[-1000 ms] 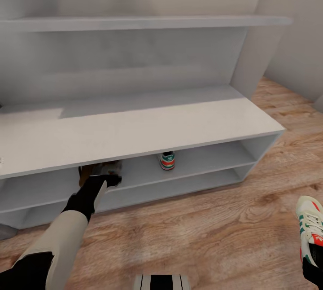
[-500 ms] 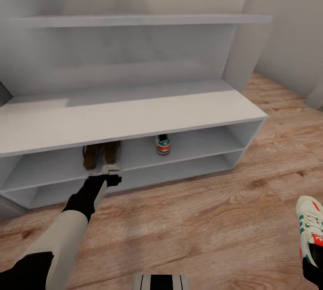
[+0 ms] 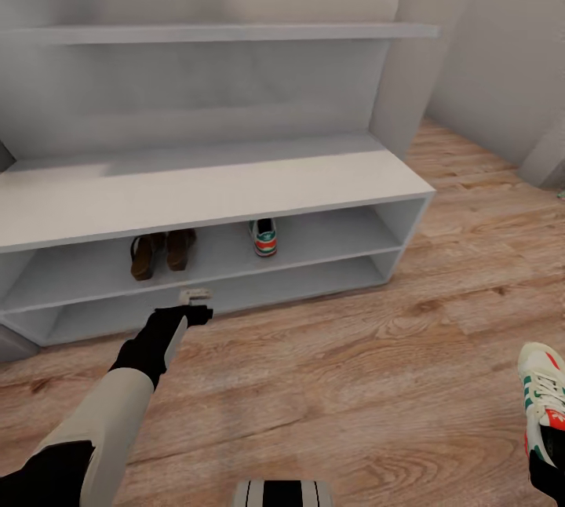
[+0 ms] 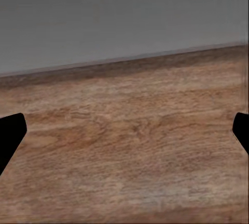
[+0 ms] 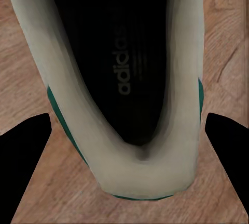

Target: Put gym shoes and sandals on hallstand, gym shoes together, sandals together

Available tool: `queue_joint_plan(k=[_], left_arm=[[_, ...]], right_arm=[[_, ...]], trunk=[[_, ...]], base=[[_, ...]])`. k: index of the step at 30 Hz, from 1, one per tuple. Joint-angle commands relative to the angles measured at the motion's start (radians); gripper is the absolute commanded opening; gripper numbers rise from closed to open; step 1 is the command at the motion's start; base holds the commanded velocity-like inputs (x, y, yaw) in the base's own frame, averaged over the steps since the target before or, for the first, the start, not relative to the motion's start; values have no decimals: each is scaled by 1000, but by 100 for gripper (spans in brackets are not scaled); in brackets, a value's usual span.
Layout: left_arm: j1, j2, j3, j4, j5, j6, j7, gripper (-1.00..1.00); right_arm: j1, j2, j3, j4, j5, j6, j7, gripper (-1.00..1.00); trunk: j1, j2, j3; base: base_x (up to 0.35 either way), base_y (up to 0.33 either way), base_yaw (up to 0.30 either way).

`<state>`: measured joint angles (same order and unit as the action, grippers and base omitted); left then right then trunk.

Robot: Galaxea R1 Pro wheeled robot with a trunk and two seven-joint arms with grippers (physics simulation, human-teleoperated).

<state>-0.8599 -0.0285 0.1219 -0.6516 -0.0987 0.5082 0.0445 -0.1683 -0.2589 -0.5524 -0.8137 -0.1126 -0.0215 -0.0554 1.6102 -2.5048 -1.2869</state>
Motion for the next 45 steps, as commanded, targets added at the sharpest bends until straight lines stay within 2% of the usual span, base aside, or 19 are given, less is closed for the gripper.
queue_joint_plan(k=[1,5,10,11,15,16,17,19,20,22,25,29,30,34,36,37,45], left_arm=[[0,-1,5,-2,-10,3,-3,100],[2,-4,3,-1,-10,-44,-3,100],[44,-5,4,-1,-5,-132,-8,100],[76,-3,4,-1,2,-170,-12,100],[153,3,4,-1,29,-239,-41,100],[189,9,3,-1,38,-272,-70,100],[240,26,3,-1,45,-331,-131,100],[304,59,3,0,51,-422,-219,100],[320,68,3,0,52,-443,-240,100],[386,106,4,1,69,-525,-335,100],[453,148,4,7,112,-587,-440,100],[512,191,4,21,171,-654,-530,100],[543,208,4,32,189,-699,-563,100],[604,226,4,45,202,-792,-633,100],[629,228,5,47,203,-815,-658,100],[659,230,5,46,205,-836,-685,100],[688,229,4,49,206,-885,-715,100]], right_arm=[[0,0,2,1,-10,-2,-3,-100],[0,1,2,1,-10,-2,-3,-100],[0,2,2,1,-9,-2,-3,-100],[0,2,3,5,-9,-2,-3,-100],[0,4,3,16,-9,-2,-2,-100],[0,4,3,19,-9,-2,-1,-100],[0,5,4,22,-9,-2,0,-100],[0,7,4,24,-9,-5,2,-100],[0,7,4,24,-8,-5,2,-100],[0,7,5,33,-8,-8,4,-100],[0,7,5,50,-9,-10,4,-100],[0,7,5,59,-10,-11,5,-100],[0,7,5,60,-10,-12,5,-100],[0,8,5,63,-9,-12,5,-100],[0,8,5,63,-9,-12,6,-100],[0,8,6,63,-9,-12,6,-100],[0,9,9,59,-9,-11,5,-100]], trunk=[[0,0,-1],[0,0,-1],[0,0,-1],[0,0,-1],[0,0,-1],[0,0,-1],[0,0,-1],[0,0,-1],[0,0,-1],[0,0,-1],[0,0,-1],[0,0,-1],[0,0,-1],[0,0,-1],[0,0,-1],[0,0,-1],[0,0,-1]], base=[[-37,-266,0],[-14,-270,0],[-3,-272,0],[-1,-272,0],[0,-260,0],[0,-235,0],[0,-217,0],[0,-194,0],[0,-172,0],[0,-105,0],[0,-40,0],[0,-13,0],[0,-4,0],[0,-1,0],[0,0,0],[0,0,0],[0,-1,0]])
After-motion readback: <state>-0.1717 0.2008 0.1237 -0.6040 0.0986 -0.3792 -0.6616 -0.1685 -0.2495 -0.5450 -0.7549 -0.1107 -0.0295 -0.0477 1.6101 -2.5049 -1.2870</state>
